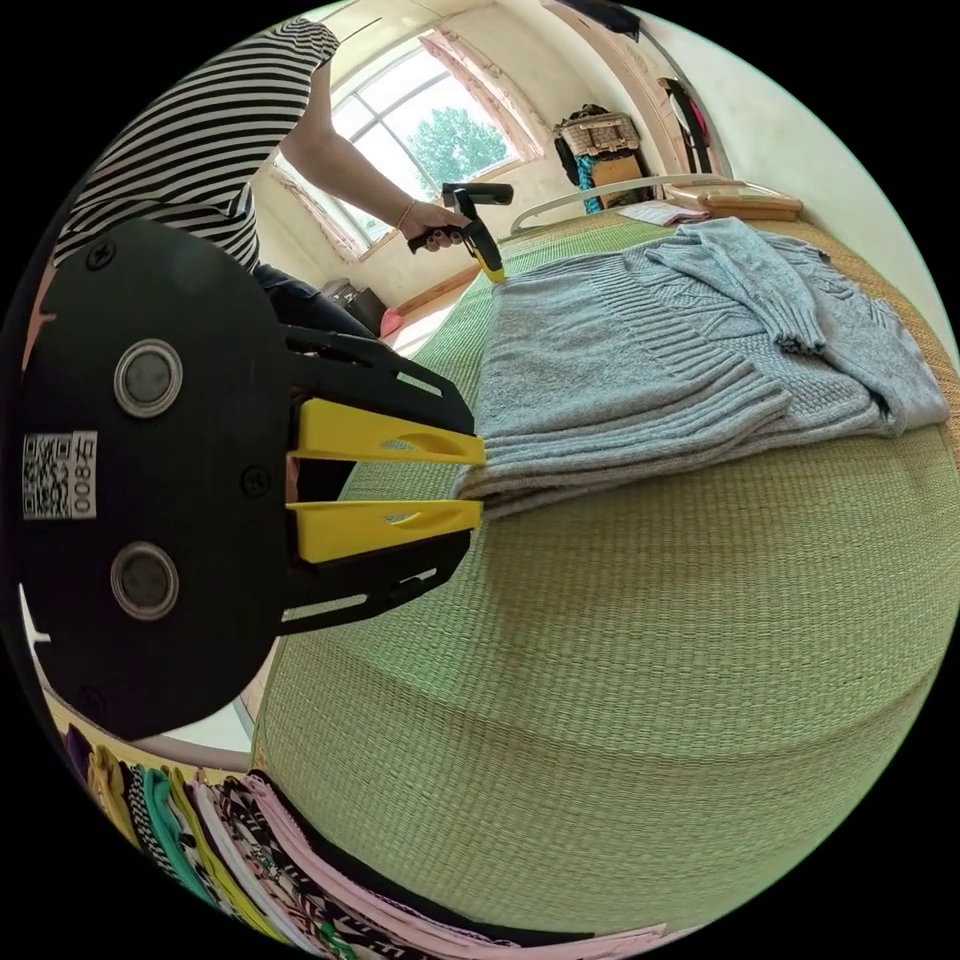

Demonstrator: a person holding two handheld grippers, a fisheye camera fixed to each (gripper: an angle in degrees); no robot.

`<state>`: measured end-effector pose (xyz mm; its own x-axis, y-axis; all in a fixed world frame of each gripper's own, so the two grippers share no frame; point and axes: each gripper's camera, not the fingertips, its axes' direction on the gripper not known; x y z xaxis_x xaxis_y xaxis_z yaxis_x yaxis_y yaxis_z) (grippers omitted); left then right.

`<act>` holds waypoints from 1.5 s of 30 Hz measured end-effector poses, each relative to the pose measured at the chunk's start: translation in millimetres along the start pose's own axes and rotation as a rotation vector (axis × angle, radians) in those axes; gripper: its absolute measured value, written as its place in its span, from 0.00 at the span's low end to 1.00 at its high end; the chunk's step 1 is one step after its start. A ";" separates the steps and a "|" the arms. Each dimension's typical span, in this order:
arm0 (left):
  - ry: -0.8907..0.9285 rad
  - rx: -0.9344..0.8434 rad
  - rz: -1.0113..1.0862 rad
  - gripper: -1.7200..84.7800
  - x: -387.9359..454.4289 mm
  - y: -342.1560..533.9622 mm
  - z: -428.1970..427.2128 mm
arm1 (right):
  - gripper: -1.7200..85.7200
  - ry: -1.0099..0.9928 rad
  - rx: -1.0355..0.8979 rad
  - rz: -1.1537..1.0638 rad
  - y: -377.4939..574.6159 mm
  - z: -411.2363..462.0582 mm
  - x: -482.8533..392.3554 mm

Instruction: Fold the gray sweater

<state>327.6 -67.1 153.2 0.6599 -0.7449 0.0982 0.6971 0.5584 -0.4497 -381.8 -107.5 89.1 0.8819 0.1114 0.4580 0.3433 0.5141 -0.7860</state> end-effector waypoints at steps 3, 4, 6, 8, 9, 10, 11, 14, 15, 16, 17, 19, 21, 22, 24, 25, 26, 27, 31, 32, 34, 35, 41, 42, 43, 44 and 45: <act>0.006 -0.002 0.003 0.05 -9.3 1.3 2.0 | 0.07 -0.034 -0.016 -0.012 -3.6 -3.2 8.7; 0.011 0.007 -0.004 0.04 -14.7 2.8 2.0 | 0.07 -0.049 -0.011 -0.007 -4.1 -6.2 14.0; 0.032 0.025 -0.022 0.04 -24.3 4.0 3.7 | 0.07 -0.070 -0.006 0.002 -6.0 -8.6 22.8; 0.048 0.026 -0.051 0.04 -36.0 0.9 11.9 | 0.07 -0.093 -0.015 0.016 -10.5 -5.6 31.7; 0.045 0.022 -0.054 0.04 -38.2 -0.6 14.6 | 0.07 -0.096 -0.022 0.024 -14.3 -2.2 36.3; 0.039 0.011 -0.055 0.04 -41.7 -3.7 19.8 | 0.07 -0.090 -0.028 0.027 -17.8 1.1 39.6; 0.033 0.007 -0.051 0.04 -44.5 -6.2 23.7 | 0.07 -0.088 -0.029 0.026 -19.3 2.5 40.9; 0.036 -0.005 -0.029 0.04 -52.4 -8.8 32.3 | 0.08 -0.086 -0.031 0.013 -23.5 8.1 47.0; 0.036 -0.004 -0.026 0.04 -54.4 -8.7 33.6 | 0.08 -0.082 -0.026 0.014 -24.2 9.7 50.4; 0.042 -0.006 -0.026 0.04 -59.0 -8.5 36.5 | 0.08 -0.091 -0.025 0.019 -25.2 11.6 54.8; 0.055 -0.012 -0.034 0.04 -64.5 -8.6 39.8 | 0.08 -0.098 -0.025 0.024 -25.9 12.6 57.5; 0.075 -0.017 -0.033 0.04 -71.5 -8.5 43.6 | 0.09 -0.127 -0.021 0.044 -28.9 14.7 67.6; 0.076 -0.020 -0.032 0.04 -77.5 -8.1 45.7 | 0.09 -0.127 -0.023 0.042 -31.2 15.0 71.9; 0.080 -0.022 -0.029 0.04 -81.4 -7.3 46.6 | 0.09 -0.124 -0.029 0.037 -33.1 14.9 74.2; 0.094 -0.026 -0.024 0.04 -87.8 -5.5 47.7 | 0.08 -0.127 -0.041 0.035 -36.0 14.4 78.0; 0.107 -0.026 -0.022 0.04 -92.4 -3.7 47.9 | 0.08 -0.137 -0.051 0.031 -37.7 13.8 80.3; 0.114 -0.022 -0.023 0.04 -97.3 -1.4 47.5 | 0.08 -0.143 -0.056 0.027 -38.4 13.4 81.3; 0.119 -0.020 -0.022 0.04 -99.6 -0.1 47.3 | 0.07 -0.149 -0.066 0.020 -39.3 12.0 83.2; 0.145 -0.010 -0.024 0.04 -115.7 9.8 45.6 | 0.06 -0.169 -0.073 0.006 -38.2 2.0 90.7; 0.153 -0.005 -0.024 0.04 -119.6 12.8 44.7 | 0.06 -0.174 -0.071 0.006 -37.8 -0.1 92.1; 0.162 -0.001 -0.017 0.04 -124.1 17.4 42.8 | 0.06 -0.202 -0.073 0.008 -35.5 -8.7 97.6; 0.161 -0.002 -0.009 0.04 -126.6 20.8 41.2 | 0.06 -0.205 -0.076 0.007 -34.8 -10.7 98.7; 0.164 0.004 0.028 0.04 -139.9 44.7 27.1 | 0.06 -0.206 -0.115 -0.034 -22.1 -31.6 103.4; 0.165 0.002 0.030 0.04 -141.4 47.9 25.8 | 0.06 -0.209 -0.122 -0.040 -18.2 -35.4 104.9; 0.167 -0.003 0.033 0.04 -144.5 54.9 23.3 | 0.06 -0.213 -0.131 -0.044 -13.6 -38.9 106.3; 0.167 -0.008 0.034 0.04 -147.8 62.7 21.0 | 0.06 -0.214 -0.137 -0.045 -11.2 -40.3 107.1; 0.168 -0.012 0.033 0.04 -149.6 66.9 20.0 | 0.06 -0.214 -0.153 -0.049 -5.8 -42.5 108.2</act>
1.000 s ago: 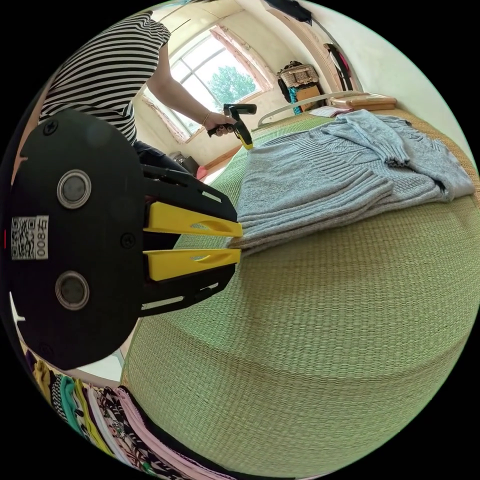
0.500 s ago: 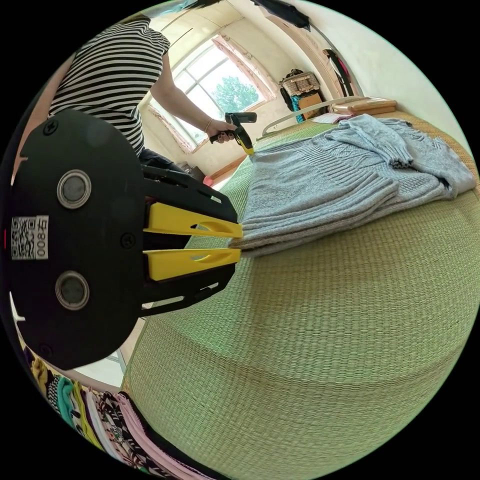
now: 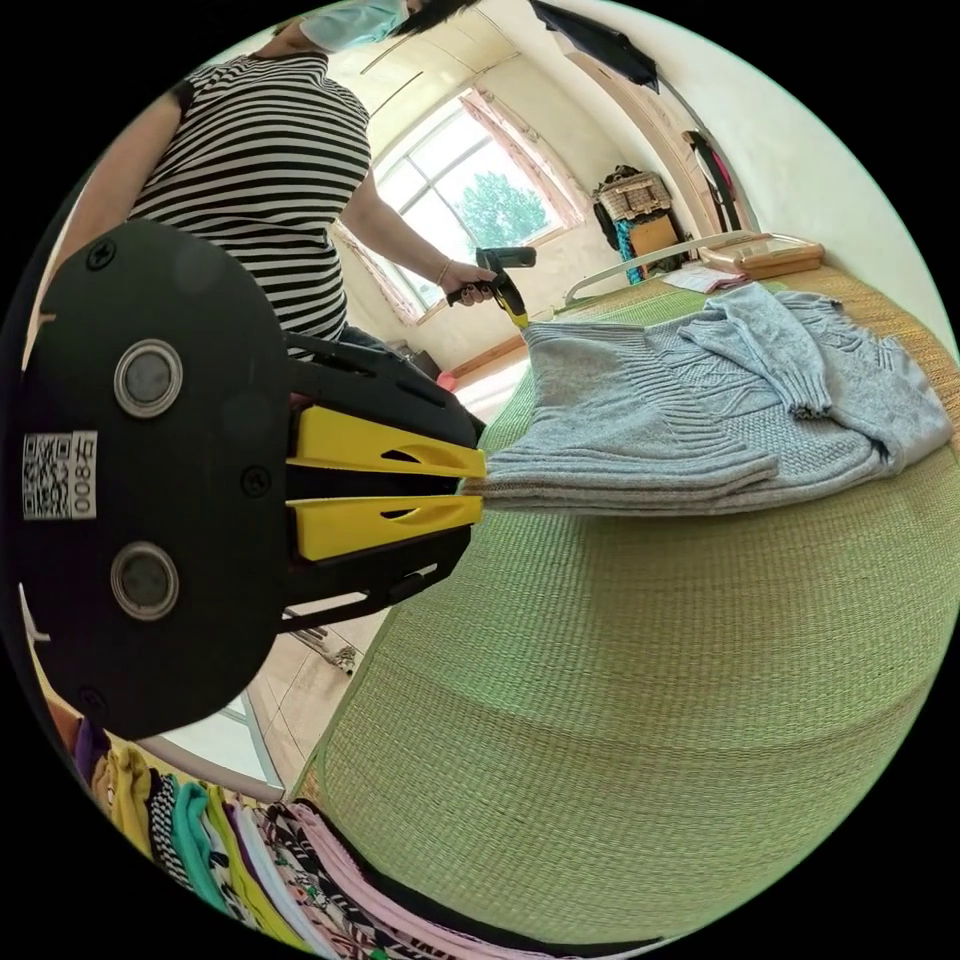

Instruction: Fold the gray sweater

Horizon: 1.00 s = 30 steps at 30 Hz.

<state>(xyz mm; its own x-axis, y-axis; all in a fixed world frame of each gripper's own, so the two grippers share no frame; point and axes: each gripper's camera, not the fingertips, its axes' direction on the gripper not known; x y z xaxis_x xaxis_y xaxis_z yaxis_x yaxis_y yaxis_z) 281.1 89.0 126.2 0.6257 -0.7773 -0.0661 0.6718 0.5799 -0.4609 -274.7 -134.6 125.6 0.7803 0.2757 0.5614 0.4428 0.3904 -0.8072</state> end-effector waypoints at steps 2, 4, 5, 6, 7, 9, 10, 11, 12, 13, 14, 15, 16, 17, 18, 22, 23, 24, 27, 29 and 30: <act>0.008 -0.021 -0.011 0.04 -7.0 19.3 -4.4 | 0.06 -0.002 -0.030 -0.004 10.4 -1.0 0.5; 0.010 -0.039 -0.027 0.04 -12.9 35.2 -7.5 | 0.06 -0.005 -0.071 0.004 26.2 -1.2 3.1; 0.010 -0.048 -0.041 0.03 -17.0 45.9 -9.9 | 0.06 -0.007 -0.078 0.007 30.2 -1.5 4.0; 0.012 -0.051 -0.049 0.03 -19.2 51.1 -11.3 | 0.06 -0.014 -0.089 0.015 37.7 -2.5 6.3; 0.017 -0.052 -0.067 0.03 -23.4 60.9 -14.5 | 0.06 -0.024 -0.097 0.022 44.1 -4.3 8.7; 0.030 -0.042 -0.089 0.03 -28.9 73.4 -20.6 | 0.06 -0.036 -0.101 0.031 50.8 -8.3 12.1; 0.038 -0.033 -0.098 0.03 -31.4 79.4 -25.0 | 0.06 -0.039 -0.103 0.033 53.4 -11.8 13.8; 0.043 -0.023 -0.099 0.03 -32.6 83.5 -29.7 | 0.06 -0.039 -0.103 0.033 54.0 -13.8 14.4; 0.044 -0.020 -0.096 0.03 -32.8 84.9 -31.9 | 0.05 -0.037 -0.104 0.030 53.8 -18.0 15.1; 0.044 -0.018 -0.088 0.03 -32.4 86.5 -36.3 | 0.05 -0.032 -0.104 0.025 52.4 -23.0 15.0; 0.042 -0.015 -0.074 0.03 -30.9 87.1 -41.0 | 0.05 -0.031 -0.102 0.021 51.3 -25.9 14.6; 0.040 -0.013 -0.066 0.03 -29.9 87.1 -43.6 | 0.05 -0.028 -0.097 0.011 49.0 -32.1 13.0; 0.038 -0.005 -0.050 0.03 -27.8 87.0 -49.3 | 0.05 -0.023 -0.089 -0.002 46.7 -39.2 10.3; 0.041 0.006 -0.034 0.03 -25.4 86.8 -55.7 | 0.05 -0.021 -0.085 -0.010 45.7 -43.0 8.7; 0.044 0.011 -0.028 0.03 -24.3 86.6 -58.9 | 0.05 -0.018 -0.075 -0.026 44.0 -51.1 4.7; 0.061 0.064 0.014 0.03 -15.8 84.3 -85.6 | 0.05 -0.013 0.002 -0.088 40.6 -87.6 -12.8; 0.067 0.084 0.026 0.03 -13.2 82.7 -94.3 | 0.05 -0.012 0.017 -0.096 39.9 -93.5 -15.4; 0.072 0.095 0.031 0.03 -11.8 81.6 -98.8 | 0.05 -0.006 0.050 -0.112 38.1 -105.2 -20.7; 0.101 0.153 0.057 0.03 -4.9 73.7 -121.5 | 0.05 0.014 0.125 -0.160 28.9 -133.9 -35.5; 0.124 0.202 0.088 0.03 2.6 63.3 -140.4 | 0.05 0.032 0.164 -0.196 20.3 -150.5 -45.5; 0.127 0.212 0.096 0.03 4.7 60.1 -144.9 | 0.05 0.046 0.187 -0.217 13.1 -161.0 -51.6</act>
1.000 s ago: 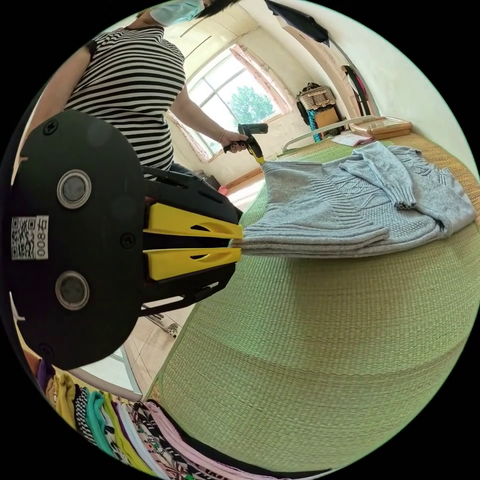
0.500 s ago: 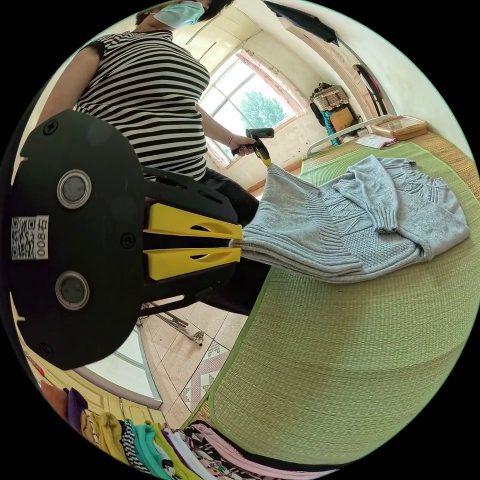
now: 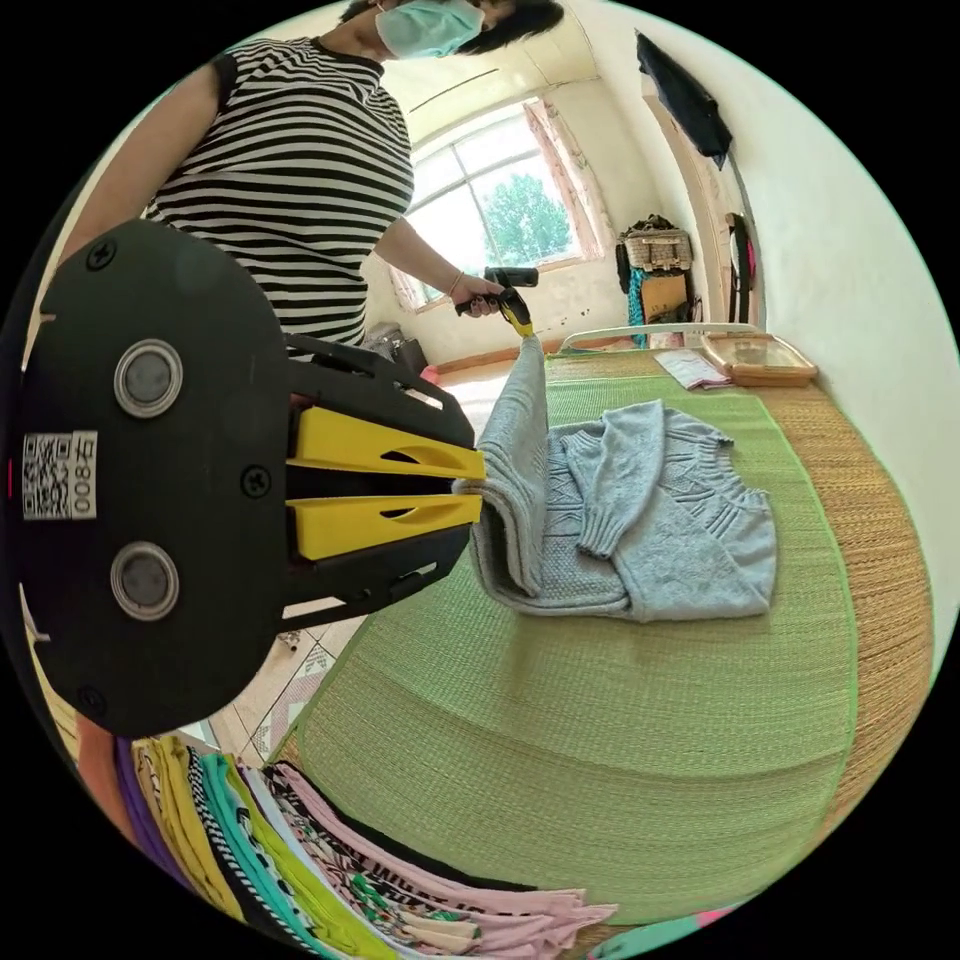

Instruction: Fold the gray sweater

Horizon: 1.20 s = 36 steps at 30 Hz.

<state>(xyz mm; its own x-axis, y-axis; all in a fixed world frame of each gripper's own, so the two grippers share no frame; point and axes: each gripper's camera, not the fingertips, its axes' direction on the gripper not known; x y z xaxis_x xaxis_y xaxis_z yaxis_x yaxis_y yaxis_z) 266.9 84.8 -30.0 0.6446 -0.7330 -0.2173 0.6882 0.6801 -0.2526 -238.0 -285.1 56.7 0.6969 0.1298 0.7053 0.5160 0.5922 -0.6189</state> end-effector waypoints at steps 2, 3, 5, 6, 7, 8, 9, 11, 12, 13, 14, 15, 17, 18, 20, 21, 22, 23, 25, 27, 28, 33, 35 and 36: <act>0.005 0.025 0.035 0.03 9.7 -19.8 -12.3 | 0.05 0.018 0.025 -0.023 -15.7 -12.0 -4.1; 0.006 0.030 0.043 0.03 12.4 -25.0 -15.2 | 0.05 0.024 0.045 -0.036 -26.5 -19.8 -6.3; 0.001 0.056 0.078 0.03 23.7 -46.3 -25.6 | 0.05 0.038 0.079 -0.055 -43.6 -30.5 -9.1; 0.002 0.061 0.084 0.03 26.3 -51.8 -27.8 | 0.05 0.045 0.087 -0.067 -56.2 -35.8 -10.3; 0.001 0.066 0.092 0.03 31.2 -62.8 -31.6 | 0.05 0.069 0.093 -0.078 -68.3 -40.7 -12.0; -0.004 0.070 0.103 0.03 36.7 -73.4 -35.5 | 0.05 0.083 0.095 -0.086 -74.1 -42.9 -13.0; -0.008 0.072 0.110 0.03 39.4 -78.5 -37.2 | 0.05 0.106 0.096 -0.099 -85.6 -46.9 -14.6; -0.010 0.081 0.120 0.03 49.5 -97.8 -43.6 | 0.05 0.131 0.105 -0.108 -102.4 -53.2 -15.7; -0.011 0.084 0.121 0.03 51.9 -102.3 -45.0 | 0.05 0.140 0.108 -0.111 -113.3 -56.9 -15.7; -0.016 0.089 0.119 0.03 56.3 -110.9 -47.9 | 0.05 0.153 0.115 -0.114 -123.3 -60.9 -16.1; -0.019 0.094 0.122 0.03 60.9 -119.0 -50.9 | 0.05 0.159 0.118 -0.117 -128.1 -62.7 -16.4; -0.020 0.096 0.122 0.03 63.0 -122.9 -52.5 | 0.05 0.173 0.122 -0.120 -137.0 -66.0 -17.0; -0.006 0.113 0.124 0.03 71.8 -136.4 -59.5 | 0.05 0.194 0.135 -0.126 -147.7 -71.4 -18.6; -0.003 0.115 0.128 0.03 74.2 -139.5 -61.2 | 0.05 0.203 0.146 -0.129 -153.7 -75.0 -19.4; -0.009 0.121 0.136 0.03 83.7 -151.7 -67.7 | 0.05 0.211 0.163 -0.133 -160.9 -80.1 -20.2; -0.011 0.122 0.134 0.03 85.6 -154.7 -69.0 | 0.05 0.218 0.175 -0.133 -165.0 -83.2 -20.4; -0.012 0.122 0.128 0.03 88.8 -160.7 -71.2 | 0.04 0.223 0.184 -0.131 -169.2 -85.8 -20.4; -0.017 0.120 0.123 0.03 91.9 -166.8 -73.0 | 0.04 0.229 0.189 -0.131 -171.2 -86.9 -20.5; -0.025 0.125 0.117 0.03 96.8 -175.5 -76.1 | 0.04 0.256 0.208 -0.128 -179.3 -90.3 -21.3; -0.019 0.134 0.107 0.03 101.8 -183.9 -79.1 | 0.04 0.271 0.219 -0.124 -185.5 -92.3 -21.8; -0.009 0.141 0.104 0.03 105.5 -189.2 -81.1 | 0.04 0.281 0.226 -0.124 -189.3 -93.7 -22.6; 0.000 0.158 0.103 0.03 124.7 -209.1 -88.4 | 0.03 0.302 0.262 -0.122 -199.4 -103.6 -25.6; 0.002 0.162 0.106 0.03 134.9 -218.8 -92.0 | 0.03 0.304 0.280 -0.109 -202.0 -108.4 -24.5; 0.003 0.165 0.106 0.03 137.2 -221.1 -92.9 | 0.03 0.306 0.298 -0.099 -203.3 -112.5 -23.6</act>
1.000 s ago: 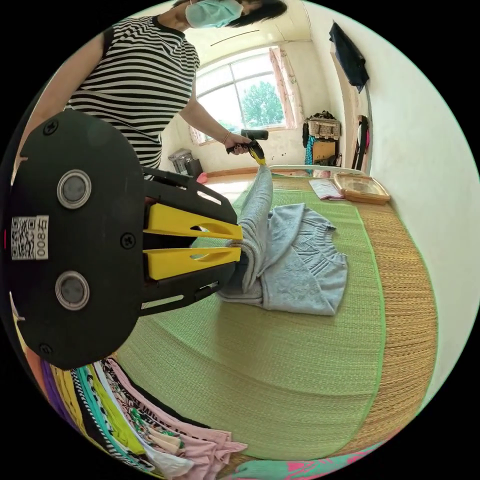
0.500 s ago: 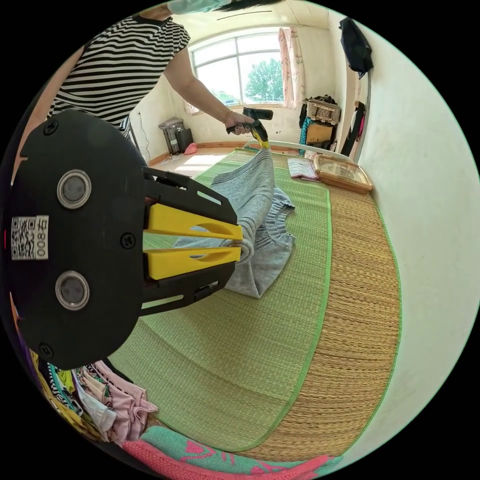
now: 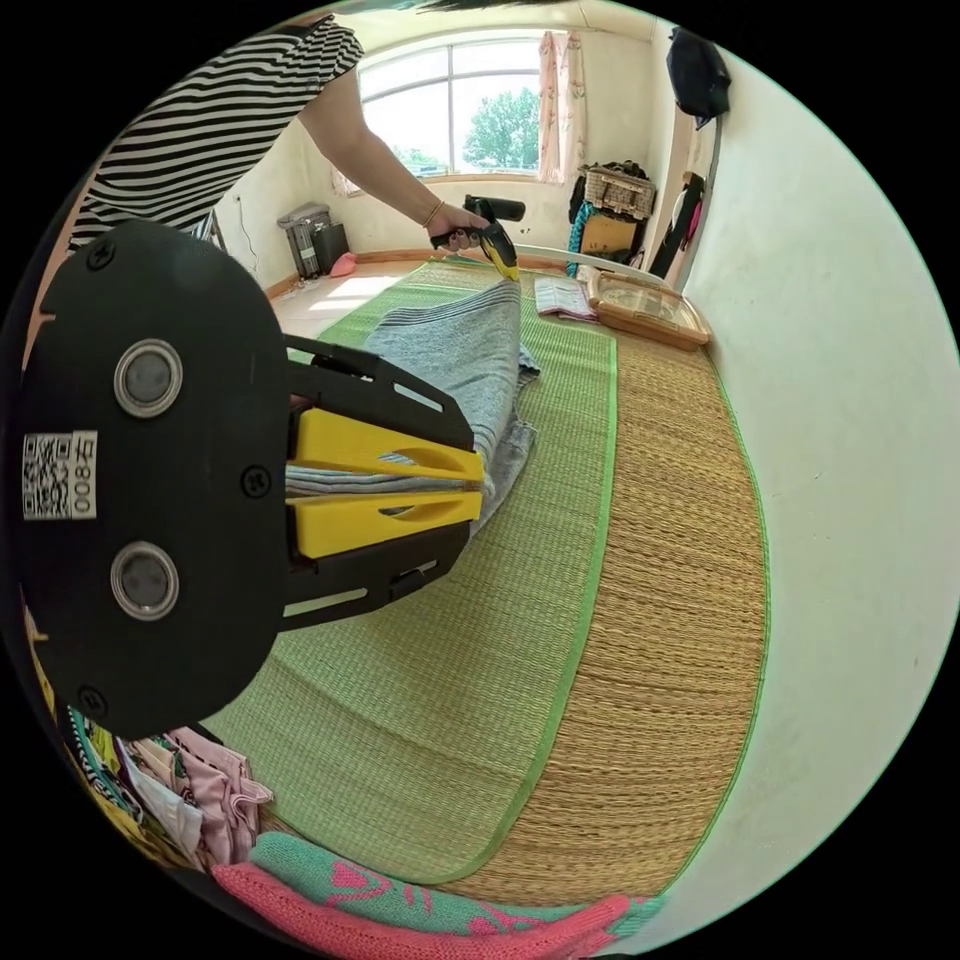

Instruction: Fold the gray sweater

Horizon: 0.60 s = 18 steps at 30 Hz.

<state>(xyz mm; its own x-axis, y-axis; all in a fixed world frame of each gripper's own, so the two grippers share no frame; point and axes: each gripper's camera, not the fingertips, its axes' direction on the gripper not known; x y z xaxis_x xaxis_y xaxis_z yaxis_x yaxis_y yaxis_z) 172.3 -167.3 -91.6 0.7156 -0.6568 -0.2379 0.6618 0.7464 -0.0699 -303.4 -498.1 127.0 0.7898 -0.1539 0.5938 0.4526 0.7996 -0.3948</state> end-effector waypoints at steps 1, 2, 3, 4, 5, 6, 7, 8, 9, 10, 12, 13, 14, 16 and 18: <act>0.006 0.006 -0.003 0.03 3.9 -5.2 -0.8 | 0.02 0.018 0.039 0.025 -2.0 -6.6 3.5; 0.002 0.013 -0.011 0.03 7.7 -10.2 -1.4 | 0.02 0.015 0.055 0.033 -3.4 -10.3 5.6; 0.002 0.013 -0.010 0.03 9.7 -12.8 -1.4 | 0.02 -0.017 0.081 0.041 -7.3 -16.8 9.8; 0.006 0.008 -0.005 0.04 13.8 -18.0 -0.4 | 0.02 -0.038 0.090 0.052 -12.2 -20.3 13.6; 0.001 0.001 -0.007 0.04 17.7 -23.1 1.5 | 0.02 -0.037 0.090 0.055 -14.8 -21.1 14.7; -0.004 -0.005 -0.006 0.04 19.6 -25.7 2.9 | 0.02 -0.033 0.081 0.054 -19.9 -19.7 15.8; -0.020 -0.018 -0.008 0.04 23.2 -30.9 6.2 | 0.03 -0.037 0.059 0.052 -24.5 -14.7 16.0; -0.029 -0.029 -0.017 0.04 25.8 -35.4 9.0 | 0.03 -0.041 0.047 0.052 -26.5 -11.4 15.7; -0.029 -0.028 -0.022 0.04 27.0 -37.4 9.6 | 0.03 -0.052 0.022 0.044 -30.0 -4.1 12.9; -0.026 -0.011 -0.040 0.04 29.2 -40.3 9.1 | 0.04 -0.055 -0.003 0.028 -33.0 3.6 7.4; -0.012 0.028 -0.061 0.04 33.3 -42.7 6.3 | 0.05 -0.027 -0.040 0.001 -37.6 14.2 -4.0; -0.004 0.064 -0.071 0.05 37.0 -43.1 2.8 | 0.06 0.005 -0.056 -0.014 -40.5 19.5 -11.6; 0.000 0.106 -0.075 0.05 41.9 -42.7 -1.8 | 0.07 0.016 -0.062 -0.021 -42.1 21.6 -15.1; 0.005 0.152 -0.061 0.05 51.9 -41.3 -6.5 | 0.08 0.041 -0.074 -0.032 -48.0 26.1 -24.9; 0.012 0.152 -0.021 0.04 66.8 -41.1 -3.9 | 0.09 0.037 -0.068 -0.014 -52.2 25.6 -26.5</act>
<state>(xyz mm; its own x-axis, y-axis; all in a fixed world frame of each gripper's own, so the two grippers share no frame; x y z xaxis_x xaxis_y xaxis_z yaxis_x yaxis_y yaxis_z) 192.0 -241.5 -108.3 0.6990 -0.6701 -0.2500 0.7035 0.7070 0.0719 -358.5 -520.8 149.9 0.7975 -0.1870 0.5735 0.4897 0.7560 -0.4344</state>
